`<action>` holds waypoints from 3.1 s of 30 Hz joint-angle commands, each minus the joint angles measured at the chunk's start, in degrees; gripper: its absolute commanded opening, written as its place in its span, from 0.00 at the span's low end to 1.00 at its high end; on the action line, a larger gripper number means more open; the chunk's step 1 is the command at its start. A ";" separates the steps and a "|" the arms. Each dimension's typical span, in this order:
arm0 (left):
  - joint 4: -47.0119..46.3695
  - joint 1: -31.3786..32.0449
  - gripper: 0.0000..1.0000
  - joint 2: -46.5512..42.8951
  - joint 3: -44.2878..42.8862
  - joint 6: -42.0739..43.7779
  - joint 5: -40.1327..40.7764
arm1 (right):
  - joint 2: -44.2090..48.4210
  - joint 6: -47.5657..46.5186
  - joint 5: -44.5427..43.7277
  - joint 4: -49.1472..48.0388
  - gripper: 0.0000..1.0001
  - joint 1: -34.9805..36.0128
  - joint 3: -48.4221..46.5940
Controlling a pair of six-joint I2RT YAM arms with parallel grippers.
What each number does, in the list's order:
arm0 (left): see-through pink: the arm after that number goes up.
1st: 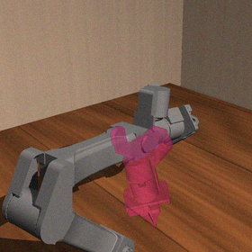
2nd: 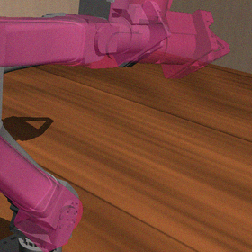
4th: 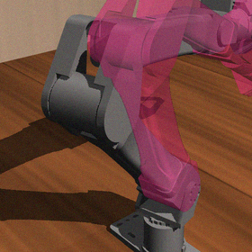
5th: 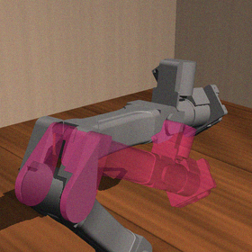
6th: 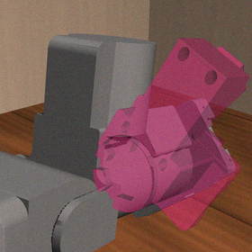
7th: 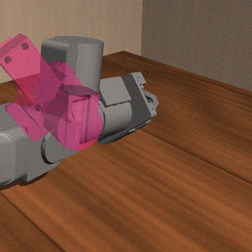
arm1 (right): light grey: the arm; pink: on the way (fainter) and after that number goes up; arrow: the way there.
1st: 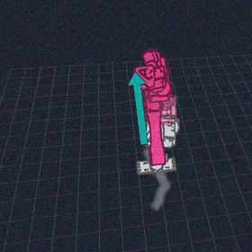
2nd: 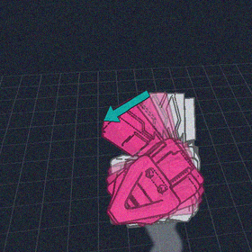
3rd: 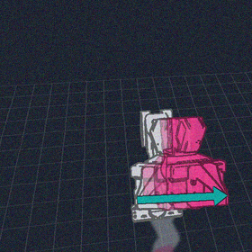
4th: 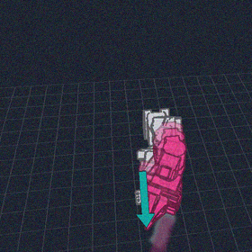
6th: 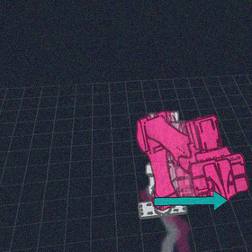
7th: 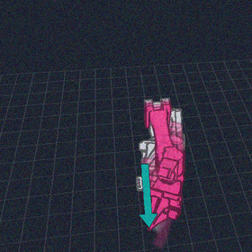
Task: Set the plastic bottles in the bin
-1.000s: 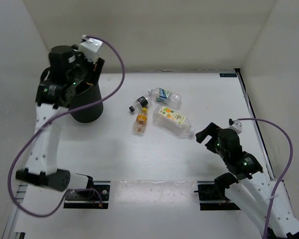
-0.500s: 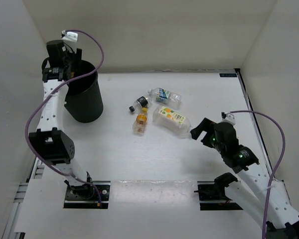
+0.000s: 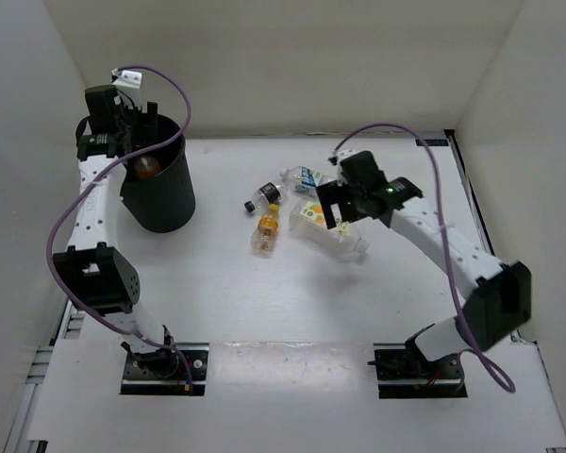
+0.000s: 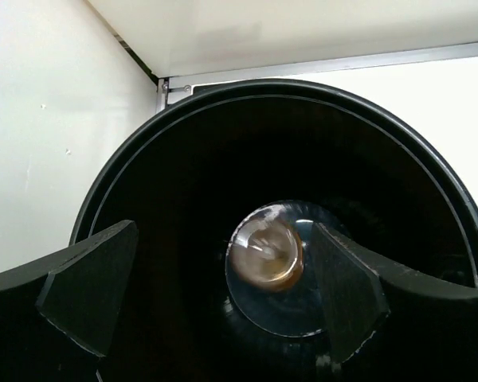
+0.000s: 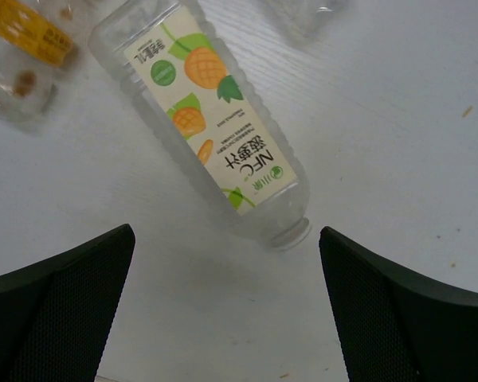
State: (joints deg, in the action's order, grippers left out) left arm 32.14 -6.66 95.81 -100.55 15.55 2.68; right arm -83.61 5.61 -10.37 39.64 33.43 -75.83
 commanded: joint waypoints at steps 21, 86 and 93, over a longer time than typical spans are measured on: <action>6.35 -0.20 1.00 -14.50 0.97 0.09 -1.80 | -25.90 -21.52 6.85 3.96 1.00 -2.14 -9.95; 16.82 18.96 1.00 7.63 -15.29 -5.96 -91.10 | -9.02 22.79 64.78 -49.23 0.00 2.08 -9.59; 16.02 18.34 0.47 7.11 -13.18 -7.82 -89.86 | -8.06 20.06 62.15 -44.40 0.02 2.60 -9.68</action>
State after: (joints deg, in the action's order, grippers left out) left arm 49.67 12.10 104.73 -113.95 8.58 -85.25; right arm -93.80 28.10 50.98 -5.58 35.05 -83.68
